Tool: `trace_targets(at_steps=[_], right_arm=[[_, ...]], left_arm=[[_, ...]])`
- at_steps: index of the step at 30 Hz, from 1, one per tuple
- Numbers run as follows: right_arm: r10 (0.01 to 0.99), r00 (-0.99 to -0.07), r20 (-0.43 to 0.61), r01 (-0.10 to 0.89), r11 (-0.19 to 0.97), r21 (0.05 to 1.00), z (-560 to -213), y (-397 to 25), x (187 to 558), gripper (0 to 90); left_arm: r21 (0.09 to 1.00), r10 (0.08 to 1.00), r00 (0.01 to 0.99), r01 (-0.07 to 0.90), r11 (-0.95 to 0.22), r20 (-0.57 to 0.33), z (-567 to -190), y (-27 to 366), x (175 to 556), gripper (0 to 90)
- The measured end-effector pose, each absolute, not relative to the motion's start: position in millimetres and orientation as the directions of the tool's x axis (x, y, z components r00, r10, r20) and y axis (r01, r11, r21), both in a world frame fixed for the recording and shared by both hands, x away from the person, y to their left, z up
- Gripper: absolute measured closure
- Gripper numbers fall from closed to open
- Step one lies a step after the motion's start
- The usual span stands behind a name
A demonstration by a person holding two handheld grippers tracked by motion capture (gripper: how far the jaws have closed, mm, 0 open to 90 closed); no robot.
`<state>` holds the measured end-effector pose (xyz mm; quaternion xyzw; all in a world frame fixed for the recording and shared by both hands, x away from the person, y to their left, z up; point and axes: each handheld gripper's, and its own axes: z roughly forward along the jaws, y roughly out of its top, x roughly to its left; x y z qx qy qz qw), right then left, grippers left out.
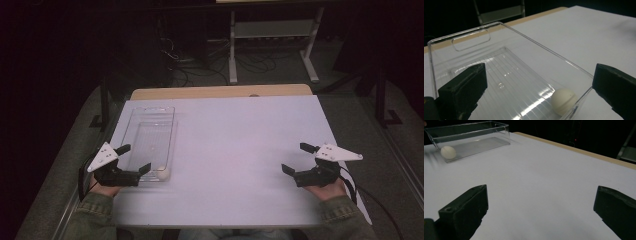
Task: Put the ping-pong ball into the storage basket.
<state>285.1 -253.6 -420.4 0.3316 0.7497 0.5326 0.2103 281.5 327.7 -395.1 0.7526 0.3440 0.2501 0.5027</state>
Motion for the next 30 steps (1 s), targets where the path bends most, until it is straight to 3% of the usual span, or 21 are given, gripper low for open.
trace_targets(at_steps=[9, 19, 30], right_arm=[[0.722, -0.691, 0.039, 0.272, 0.211, 0.939, -421, -254, 285, 0.0], [0.719, -0.694, 0.04, 0.275, 0.213, 0.938, -422, -254, 286, 0.0], [0.719, -0.693, 0.049, 0.274, 0.201, 0.94, -423, -254, 289, 0.0]], left_arm=[[0.941, 0.801, 0.598, 0.255, -0.224, 0.029, -404, 331, 272, 0.0], [0.966, 0.84, 0.541, 0.236, -0.108, -0.038, -407, 341, 265, 0.0], [0.964, 0.835, 0.551, 0.226, -0.139, -0.009, -408, 338, 259, 0.0]])
